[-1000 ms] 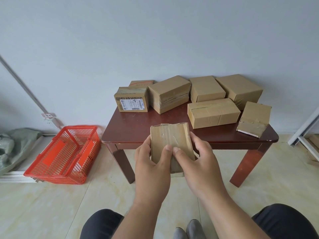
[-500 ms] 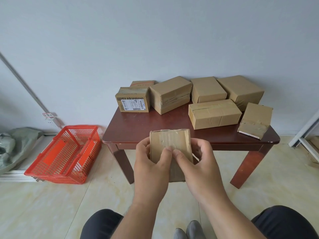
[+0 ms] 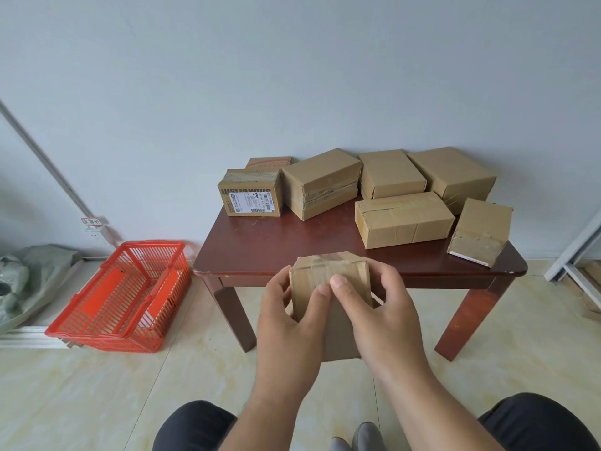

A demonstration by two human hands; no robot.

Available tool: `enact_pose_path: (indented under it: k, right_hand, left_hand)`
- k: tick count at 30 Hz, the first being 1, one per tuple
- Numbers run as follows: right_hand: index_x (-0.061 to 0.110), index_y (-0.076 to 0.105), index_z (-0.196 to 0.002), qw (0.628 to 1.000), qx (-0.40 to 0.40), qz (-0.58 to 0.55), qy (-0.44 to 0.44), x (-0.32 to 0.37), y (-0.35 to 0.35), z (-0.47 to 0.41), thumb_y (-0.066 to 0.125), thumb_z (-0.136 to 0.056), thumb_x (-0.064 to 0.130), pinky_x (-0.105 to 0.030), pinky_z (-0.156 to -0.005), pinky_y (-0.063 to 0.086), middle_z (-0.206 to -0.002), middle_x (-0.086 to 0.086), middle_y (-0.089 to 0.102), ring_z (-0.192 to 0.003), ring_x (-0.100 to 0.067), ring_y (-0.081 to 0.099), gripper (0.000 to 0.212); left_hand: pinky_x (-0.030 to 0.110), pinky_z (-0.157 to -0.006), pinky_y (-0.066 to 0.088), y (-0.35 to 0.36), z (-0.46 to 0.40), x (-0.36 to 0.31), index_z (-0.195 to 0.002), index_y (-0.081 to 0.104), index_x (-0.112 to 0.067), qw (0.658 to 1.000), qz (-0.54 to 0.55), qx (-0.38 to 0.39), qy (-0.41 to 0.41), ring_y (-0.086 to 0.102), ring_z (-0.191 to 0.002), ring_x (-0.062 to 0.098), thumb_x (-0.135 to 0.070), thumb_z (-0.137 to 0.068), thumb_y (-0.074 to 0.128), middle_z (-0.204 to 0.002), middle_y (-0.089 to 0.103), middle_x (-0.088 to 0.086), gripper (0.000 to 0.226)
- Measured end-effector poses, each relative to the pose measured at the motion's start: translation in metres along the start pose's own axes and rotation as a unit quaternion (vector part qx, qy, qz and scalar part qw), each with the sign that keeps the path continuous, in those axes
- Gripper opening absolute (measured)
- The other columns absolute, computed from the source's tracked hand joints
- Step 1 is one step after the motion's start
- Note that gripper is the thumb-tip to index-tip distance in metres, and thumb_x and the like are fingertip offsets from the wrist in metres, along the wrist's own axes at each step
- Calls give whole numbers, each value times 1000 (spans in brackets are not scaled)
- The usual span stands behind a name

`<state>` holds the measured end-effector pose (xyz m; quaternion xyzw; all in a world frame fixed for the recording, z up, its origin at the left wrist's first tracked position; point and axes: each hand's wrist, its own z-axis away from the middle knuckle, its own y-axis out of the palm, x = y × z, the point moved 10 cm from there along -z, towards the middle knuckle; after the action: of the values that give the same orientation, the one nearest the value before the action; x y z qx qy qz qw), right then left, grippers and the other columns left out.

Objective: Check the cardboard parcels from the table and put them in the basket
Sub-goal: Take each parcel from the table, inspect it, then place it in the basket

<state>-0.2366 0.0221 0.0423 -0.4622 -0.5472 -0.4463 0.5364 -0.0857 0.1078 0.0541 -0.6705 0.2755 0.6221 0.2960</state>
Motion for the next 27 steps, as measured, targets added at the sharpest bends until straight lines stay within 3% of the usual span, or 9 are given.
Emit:
enact_pose_path:
  k: [3,6,10,14,17,19,21,23,27]
  right_hand:
    - [46,61,-112,1000,10,3,0,-2,2,5,81,-89,39,-12,-73,51,-110,26,71,-97,8,68,31]
    - [44,56,-115,1000,8,5,9,-1,2,3,75,-93,43,-13,-70,47,-107,26,72,-93,12,66,30]
    - [36,52,-123,1000,-6,0,22,7,-1,-3,71,-92,53,-19,-73,46,-108,21,69,-90,16,62,39]
    - [38,56,-121,999,-16,-29,29,13,-3,-2,73,-89,54,-26,-79,50,-107,18,73,-93,6,67,39]
    - [48,56,-134,999,-4,-34,12,19,3,5,75,-83,63,-29,-89,56,-114,29,71,-102,8,68,57]
    - [49,52,-143,1000,5,-25,-14,26,7,10,72,-76,71,-27,-93,57,-126,28,68,-114,7,66,73]
    - [47,50,-148,999,19,-22,-28,30,12,12,70,-75,72,-19,-88,57,-134,24,66,-117,6,65,80]
    - [45,49,-147,999,30,-21,-23,32,15,13,70,-80,67,-11,-80,55,-134,23,66,-113,9,65,74]
    - [44,48,-132,997,65,-38,23,35,23,6,68,-101,28,-2,-61,47,-114,23,67,-87,22,62,40]
  left_hand:
    - [22,-85,57,-1,-6,-1,-128,67,-33,999,-30,16,4,68,-107,0,-44,-95,71,-113,74,-19,35]
    - [16,-83,55,5,-4,-9,-123,66,-45,998,-45,33,14,65,-104,-9,-39,-97,70,-111,67,-38,27]
    - [37,-97,59,12,1,-15,-122,58,-62,998,-57,34,20,68,-115,3,-36,-97,73,-123,66,-31,39]
    - [32,-98,58,12,4,-22,-134,58,-54,998,-42,27,35,67,-118,1,-37,-98,71,-130,67,-22,42]
    - [22,-93,55,7,2,-28,-132,63,-43,1000,-14,10,8,65,-110,-10,-60,-91,62,-121,70,-26,44]
    - [26,-91,54,2,-2,-28,-130,66,-33,1000,-17,0,-19,67,-103,-6,-74,-86,57,-107,74,-23,61]
    - [34,-100,55,-1,-5,-28,-136,63,-37,999,-12,1,-48,66,-110,-1,-77,-87,59,-112,73,-22,64]
    - [42,-103,55,-3,-5,-29,-139,57,-47,997,7,1,-79,66,-113,3,-62,-93,63,-117,71,-22,49]
    - [40,-96,59,-2,-6,-32,-138,54,-48,998,-3,12,-66,73,-100,3,-41,-97,67,-101,75,-21,44]
